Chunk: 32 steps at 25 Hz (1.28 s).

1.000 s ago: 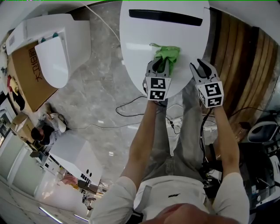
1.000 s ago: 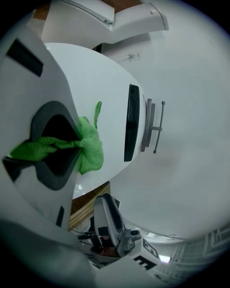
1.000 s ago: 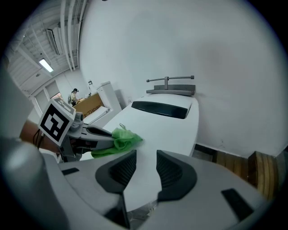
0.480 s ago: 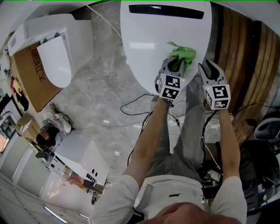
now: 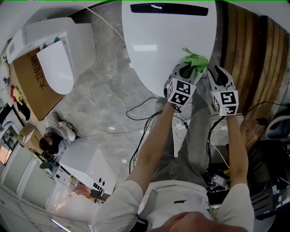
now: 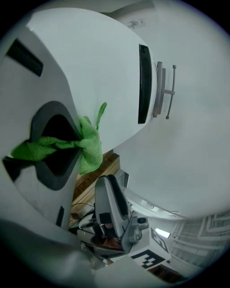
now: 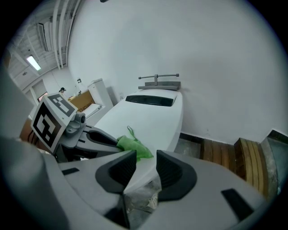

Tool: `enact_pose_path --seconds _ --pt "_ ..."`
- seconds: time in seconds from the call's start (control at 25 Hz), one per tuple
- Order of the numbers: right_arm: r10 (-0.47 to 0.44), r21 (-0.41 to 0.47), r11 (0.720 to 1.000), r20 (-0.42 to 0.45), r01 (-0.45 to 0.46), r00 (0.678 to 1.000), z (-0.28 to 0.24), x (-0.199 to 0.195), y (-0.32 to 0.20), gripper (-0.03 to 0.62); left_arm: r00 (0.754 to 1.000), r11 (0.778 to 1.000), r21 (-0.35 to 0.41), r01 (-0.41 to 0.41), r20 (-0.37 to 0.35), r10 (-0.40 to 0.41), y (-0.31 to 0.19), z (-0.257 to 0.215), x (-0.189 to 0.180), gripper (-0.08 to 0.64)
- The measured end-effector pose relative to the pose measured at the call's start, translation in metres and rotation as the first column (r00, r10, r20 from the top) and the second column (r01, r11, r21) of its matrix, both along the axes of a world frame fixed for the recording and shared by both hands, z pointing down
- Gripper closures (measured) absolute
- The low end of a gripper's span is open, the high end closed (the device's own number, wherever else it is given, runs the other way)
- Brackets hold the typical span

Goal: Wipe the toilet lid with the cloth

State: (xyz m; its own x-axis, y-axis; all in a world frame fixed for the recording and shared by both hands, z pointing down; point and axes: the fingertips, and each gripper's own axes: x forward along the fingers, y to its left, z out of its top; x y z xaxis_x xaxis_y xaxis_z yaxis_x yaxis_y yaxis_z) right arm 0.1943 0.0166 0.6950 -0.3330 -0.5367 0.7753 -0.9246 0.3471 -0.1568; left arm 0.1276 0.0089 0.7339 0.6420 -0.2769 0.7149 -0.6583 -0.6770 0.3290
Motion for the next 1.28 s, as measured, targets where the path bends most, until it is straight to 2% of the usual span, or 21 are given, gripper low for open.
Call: enact_pose_path --seconds 0.16,0.36,0.76,1.28 --pt "-0.010 -0.019 1.000 -0.013 0.010 1.000 0.003 -0.006 0.008 0.456 0.999 0.999 -0.009 -0.036 -0.004 0.036 0.009 0.001 -0.007 0.497" --pt "-0.027 -0.033 0.999 -0.021 0.026 0.999 0.003 -0.022 0.010 0.456 0.999 0.999 -0.015 -0.036 -0.006 0.036 0.017 0.002 -0.027 0.497" --pt "-0.133 -0.049 0.990 -0.028 0.131 0.991 0.005 -0.076 0.004 0.456 1.000 1.000 -0.019 0.005 -0.007 -0.005 0.023 0.005 -0.085 0.497" --pt "-0.224 -0.060 0.973 -0.058 0.221 0.973 0.000 -0.120 0.001 0.456 0.995 0.995 0.007 0.101 0.018 -0.101 0.015 0.006 -0.161 0.497"
